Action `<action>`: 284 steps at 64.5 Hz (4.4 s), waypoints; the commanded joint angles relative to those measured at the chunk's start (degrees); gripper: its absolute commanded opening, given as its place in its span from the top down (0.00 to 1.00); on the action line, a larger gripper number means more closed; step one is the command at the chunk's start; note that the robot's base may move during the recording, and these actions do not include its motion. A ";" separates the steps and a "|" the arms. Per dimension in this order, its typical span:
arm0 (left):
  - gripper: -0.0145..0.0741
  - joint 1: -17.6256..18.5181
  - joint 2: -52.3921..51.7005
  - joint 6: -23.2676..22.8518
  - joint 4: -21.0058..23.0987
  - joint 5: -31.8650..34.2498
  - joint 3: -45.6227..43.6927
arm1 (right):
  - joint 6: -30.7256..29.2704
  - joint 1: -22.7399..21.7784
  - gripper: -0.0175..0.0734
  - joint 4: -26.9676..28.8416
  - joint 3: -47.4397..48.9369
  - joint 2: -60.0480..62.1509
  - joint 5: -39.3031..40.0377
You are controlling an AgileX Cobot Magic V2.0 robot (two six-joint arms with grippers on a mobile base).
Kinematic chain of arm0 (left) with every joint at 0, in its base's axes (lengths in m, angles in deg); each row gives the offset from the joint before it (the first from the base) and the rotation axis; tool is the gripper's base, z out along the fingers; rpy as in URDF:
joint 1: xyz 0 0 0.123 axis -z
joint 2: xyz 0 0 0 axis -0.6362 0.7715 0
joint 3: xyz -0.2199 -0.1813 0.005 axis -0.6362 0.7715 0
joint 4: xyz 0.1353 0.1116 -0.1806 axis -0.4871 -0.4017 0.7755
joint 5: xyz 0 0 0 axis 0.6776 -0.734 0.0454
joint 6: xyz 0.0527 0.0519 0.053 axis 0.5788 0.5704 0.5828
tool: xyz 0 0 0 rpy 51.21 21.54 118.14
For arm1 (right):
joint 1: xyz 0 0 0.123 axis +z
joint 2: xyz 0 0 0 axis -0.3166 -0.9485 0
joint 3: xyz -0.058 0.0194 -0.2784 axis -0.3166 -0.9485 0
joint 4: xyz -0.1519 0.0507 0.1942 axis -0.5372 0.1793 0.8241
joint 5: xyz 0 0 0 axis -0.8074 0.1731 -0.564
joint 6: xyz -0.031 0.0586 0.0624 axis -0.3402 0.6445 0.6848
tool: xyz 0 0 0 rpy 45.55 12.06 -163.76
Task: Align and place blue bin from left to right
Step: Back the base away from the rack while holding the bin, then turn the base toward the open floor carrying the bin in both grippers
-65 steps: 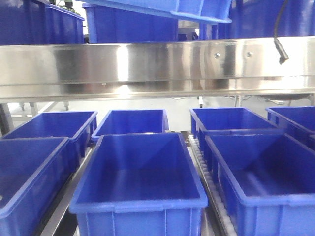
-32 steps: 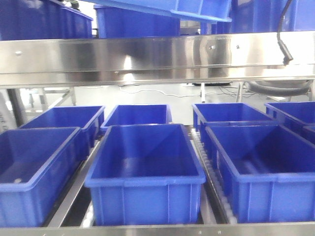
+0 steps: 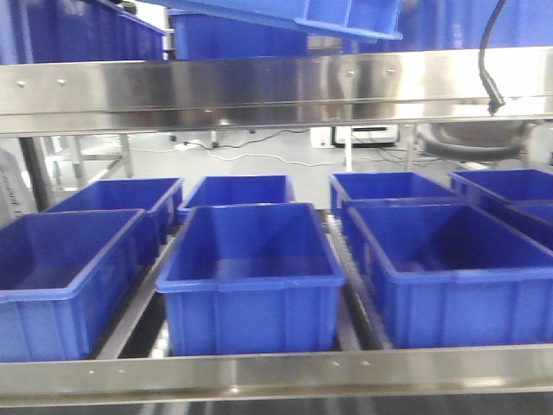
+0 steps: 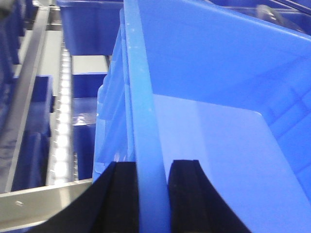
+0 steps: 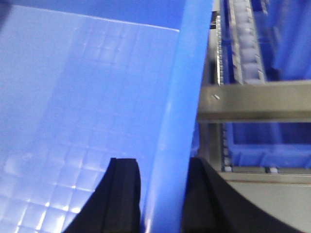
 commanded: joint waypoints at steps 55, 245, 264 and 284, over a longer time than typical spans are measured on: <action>0.96 0.04 -1.00 0.94 0.05 7.13 -0.88 | -2.05 -0.18 0.97 -1.23 1.16 1.62 3.90; 0.96 0.04 -1.00 0.94 0.05 7.13 -0.88 | -2.05 -0.18 0.97 -1.23 1.16 1.62 4.14; 0.96 0.04 -1.00 0.94 0.05 7.13 -0.88 | -2.05 -0.18 0.97 -1.23 1.16 1.62 4.14; 0.96 0.04 -1.00 0.94 0.05 7.13 -0.88 | -2.05 -0.18 0.97 -1.23 1.16 1.62 4.14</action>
